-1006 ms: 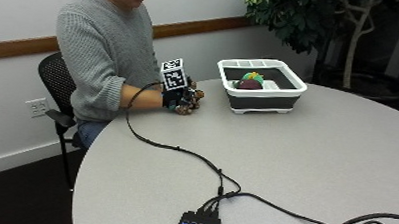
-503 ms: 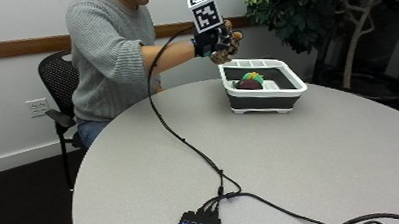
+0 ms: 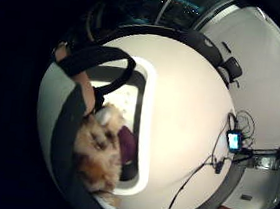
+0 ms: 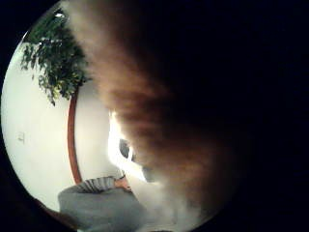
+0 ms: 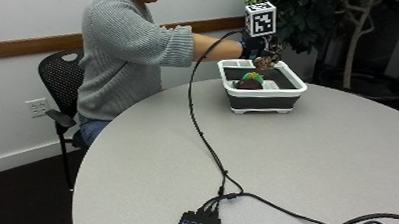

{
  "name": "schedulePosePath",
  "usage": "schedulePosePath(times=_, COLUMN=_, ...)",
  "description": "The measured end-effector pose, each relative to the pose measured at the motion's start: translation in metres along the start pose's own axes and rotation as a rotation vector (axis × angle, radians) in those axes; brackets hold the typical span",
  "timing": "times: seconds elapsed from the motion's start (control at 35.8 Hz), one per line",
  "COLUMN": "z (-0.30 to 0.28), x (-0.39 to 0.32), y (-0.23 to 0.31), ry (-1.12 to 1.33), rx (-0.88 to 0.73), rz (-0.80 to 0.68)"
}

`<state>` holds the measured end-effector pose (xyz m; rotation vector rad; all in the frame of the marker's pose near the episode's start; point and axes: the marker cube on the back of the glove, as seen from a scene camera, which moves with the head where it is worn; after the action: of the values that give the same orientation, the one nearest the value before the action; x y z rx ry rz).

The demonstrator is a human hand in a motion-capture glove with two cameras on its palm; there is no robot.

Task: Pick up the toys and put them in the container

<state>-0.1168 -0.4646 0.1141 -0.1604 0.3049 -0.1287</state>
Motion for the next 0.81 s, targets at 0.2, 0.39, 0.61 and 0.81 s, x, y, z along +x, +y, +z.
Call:
schedulePosePath(times=0.2, z=0.015, x=0.018, y=-0.005, ry=0.075, rx=-0.129, rz=0.104)
schedulePosePath(times=0.39, z=0.023, x=0.017, y=0.014, ry=0.001, rx=-0.194, rz=0.028)
schedulePosePath(times=0.61, z=0.009, x=0.023, y=0.068, ry=-0.099, rx=-0.144, rz=-0.044)
schedulePosePath(times=0.81, z=-0.029, x=0.104, y=0.193, ry=-0.012, rx=-0.034, rz=0.008)
